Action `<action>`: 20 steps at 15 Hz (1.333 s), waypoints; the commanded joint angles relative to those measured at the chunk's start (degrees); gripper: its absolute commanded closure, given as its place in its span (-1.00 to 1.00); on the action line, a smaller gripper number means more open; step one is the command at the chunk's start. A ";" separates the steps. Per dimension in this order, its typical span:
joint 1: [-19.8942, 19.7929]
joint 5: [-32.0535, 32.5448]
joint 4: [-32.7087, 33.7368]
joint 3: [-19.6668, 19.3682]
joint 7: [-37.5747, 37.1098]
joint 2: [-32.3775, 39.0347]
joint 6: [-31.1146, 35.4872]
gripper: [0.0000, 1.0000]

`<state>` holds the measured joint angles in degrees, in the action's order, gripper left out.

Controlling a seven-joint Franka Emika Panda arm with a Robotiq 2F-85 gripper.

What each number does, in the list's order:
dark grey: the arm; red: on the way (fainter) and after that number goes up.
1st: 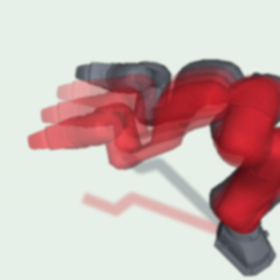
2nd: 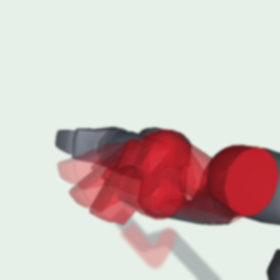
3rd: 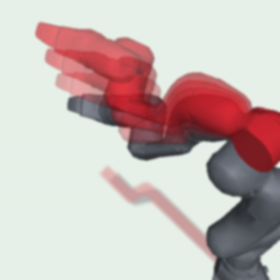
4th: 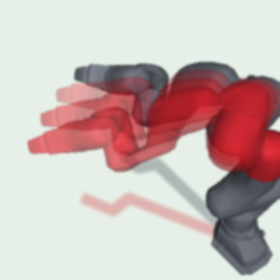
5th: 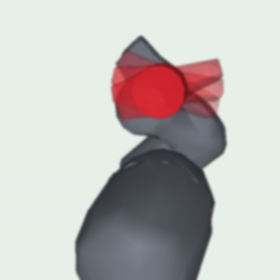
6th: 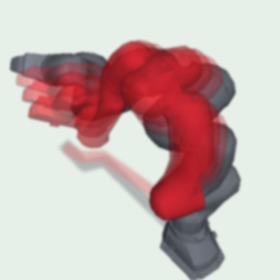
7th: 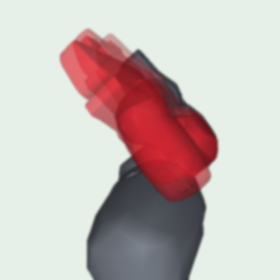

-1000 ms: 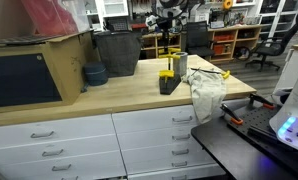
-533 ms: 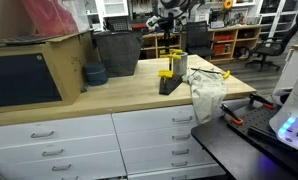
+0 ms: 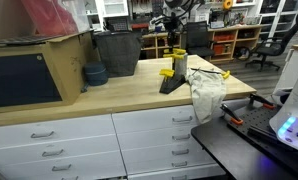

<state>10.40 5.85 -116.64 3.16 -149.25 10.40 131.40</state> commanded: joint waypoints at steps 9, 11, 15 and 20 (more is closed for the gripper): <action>17.44 3.07 -5.15 -18.26 1.04 -6.25 -2.12 -1.00; 10.61 3.76 -4.79 -8.97 3.86 -8.63 -1.92 -1.00; 5.83 -4.04 -2.79 -0.28 17.27 -12.74 -4.07 -1.00; 2.14 -7.25 2.03 2.68 37.39 -15.21 -14.78 -1.00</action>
<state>15.27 -0.28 -117.50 4.57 -121.73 -3.85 122.98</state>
